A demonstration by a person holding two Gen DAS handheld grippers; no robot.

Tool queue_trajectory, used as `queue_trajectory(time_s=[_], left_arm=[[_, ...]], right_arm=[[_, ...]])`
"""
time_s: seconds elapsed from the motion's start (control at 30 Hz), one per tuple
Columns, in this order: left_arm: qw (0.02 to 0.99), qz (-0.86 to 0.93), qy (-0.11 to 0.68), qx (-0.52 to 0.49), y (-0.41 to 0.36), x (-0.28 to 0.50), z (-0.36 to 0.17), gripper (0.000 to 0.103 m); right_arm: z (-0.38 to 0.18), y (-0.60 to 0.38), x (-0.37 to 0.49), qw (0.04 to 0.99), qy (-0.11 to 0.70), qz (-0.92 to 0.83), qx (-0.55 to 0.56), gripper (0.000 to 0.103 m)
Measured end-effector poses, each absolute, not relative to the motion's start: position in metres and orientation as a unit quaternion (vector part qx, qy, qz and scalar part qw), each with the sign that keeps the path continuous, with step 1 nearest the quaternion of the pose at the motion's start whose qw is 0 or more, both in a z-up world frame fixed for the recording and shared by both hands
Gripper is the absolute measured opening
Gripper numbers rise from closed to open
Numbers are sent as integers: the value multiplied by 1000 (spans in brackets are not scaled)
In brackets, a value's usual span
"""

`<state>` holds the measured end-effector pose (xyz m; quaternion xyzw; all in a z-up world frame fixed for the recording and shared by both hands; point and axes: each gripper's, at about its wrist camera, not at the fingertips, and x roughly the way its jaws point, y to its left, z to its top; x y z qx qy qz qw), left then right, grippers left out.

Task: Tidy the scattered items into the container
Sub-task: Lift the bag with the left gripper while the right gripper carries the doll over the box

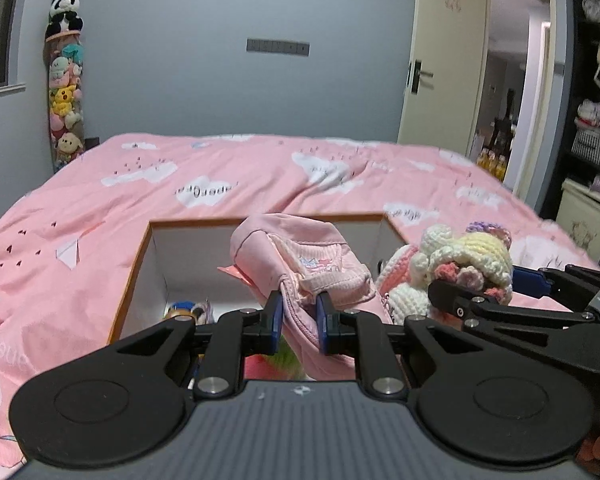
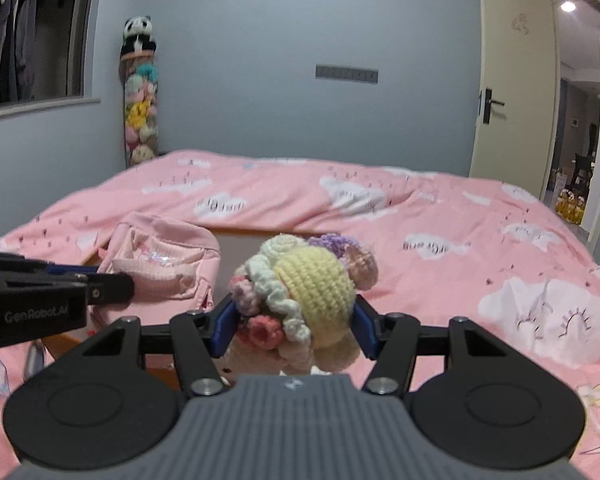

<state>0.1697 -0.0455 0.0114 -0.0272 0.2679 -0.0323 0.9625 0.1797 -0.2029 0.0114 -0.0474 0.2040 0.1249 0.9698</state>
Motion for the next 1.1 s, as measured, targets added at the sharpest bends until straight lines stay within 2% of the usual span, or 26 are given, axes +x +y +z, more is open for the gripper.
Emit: queue_trajectory(time_s=[0.27,0.47,0.67,1.1], left_arm=[[959,-27,280,-22,-42,178,-4,20],[962,-4,273,-1,-37,180,-3,20],[957,-12,288,6,-36,187,-11,21],[939,-21,344,10,-32,199,-41,22]], right_arm=[[-8,-192,191,964,208,140,-85,61],[-8,-184,197,960,213,168,-73,62],[-27,-183,209,947,266,165,-67,62],[-38,-181,218,942,285,166,-66,64]])
